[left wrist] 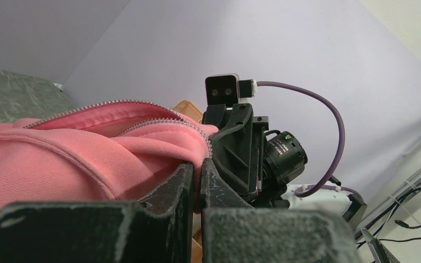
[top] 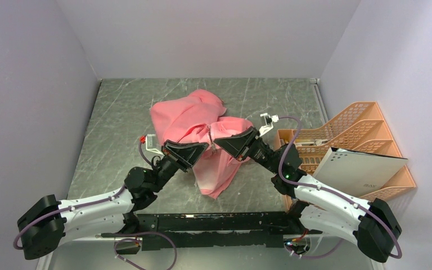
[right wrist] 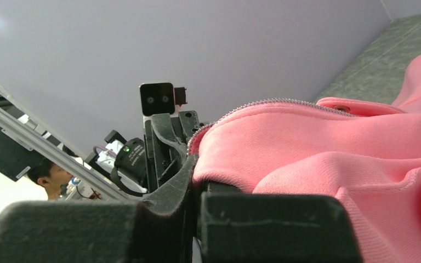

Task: Zip up the jacket
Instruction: Insert the zipper into the jacket.

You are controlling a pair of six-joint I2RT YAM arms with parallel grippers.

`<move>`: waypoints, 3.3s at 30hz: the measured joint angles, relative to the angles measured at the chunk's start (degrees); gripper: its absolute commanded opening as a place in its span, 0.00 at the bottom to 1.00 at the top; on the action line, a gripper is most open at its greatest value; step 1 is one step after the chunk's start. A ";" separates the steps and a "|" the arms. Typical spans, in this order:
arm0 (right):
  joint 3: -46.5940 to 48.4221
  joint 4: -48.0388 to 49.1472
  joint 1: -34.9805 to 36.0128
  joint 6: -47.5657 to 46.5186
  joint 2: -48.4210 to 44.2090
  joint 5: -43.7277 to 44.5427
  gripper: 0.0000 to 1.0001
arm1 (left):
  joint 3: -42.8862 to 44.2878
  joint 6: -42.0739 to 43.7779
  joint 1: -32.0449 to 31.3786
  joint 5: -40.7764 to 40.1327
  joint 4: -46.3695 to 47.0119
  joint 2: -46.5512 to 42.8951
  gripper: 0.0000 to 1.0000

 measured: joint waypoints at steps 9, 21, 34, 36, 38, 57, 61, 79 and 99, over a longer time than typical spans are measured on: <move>0.68 -4.72 0.00 -0.48 0.02 0.04 0.00 | 0.04 1.31 -0.02 -1.46 -4.85 -2.45 0.05; 0.70 -5.27 0.00 -0.46 0.02 0.52 0.00 | 1.38 2.62 -0.57 -3.17 -8.22 -2.56 0.05; 0.70 -5.79 0.00 -0.46 -0.68 2.08 0.00 | 2.47 4.57 -2.36 -7.04 -11.52 -3.04 0.05; 0.70 -5.81 0.00 -0.46 -0.90 2.12 0.00 | 2.47 4.68 -2.56 -7.67 -12.07 -3.28 0.05; 0.70 -5.79 0.00 -0.46 -1.01 2.19 0.00 | 2.47 4.79 -2.75 -7.98 -12.79 -3.48 0.05; 0.70 -5.79 0.00 -0.42 -0.72 2.56 0.00 | 2.47 5.11 -3.21 -8.96 -13.92 -3.93 0.05; 0.70 -5.70 0.00 -0.48 -0.24 2.05 0.00 | 2.47 4.87 -3.21 -9.42 -13.62 -3.93 0.05; 0.35 -3.58 0.00 -1.07 0.37 0.20 0.00 | 2.47 4.24 -3.21 -11.87 -12.83 -5.25 0.05; -0.46 -3.19 0.00 -1.03 -0.42 1.99 0.00 | 2.47 4.04 -3.21 -10.14 -12.68 -4.61 0.05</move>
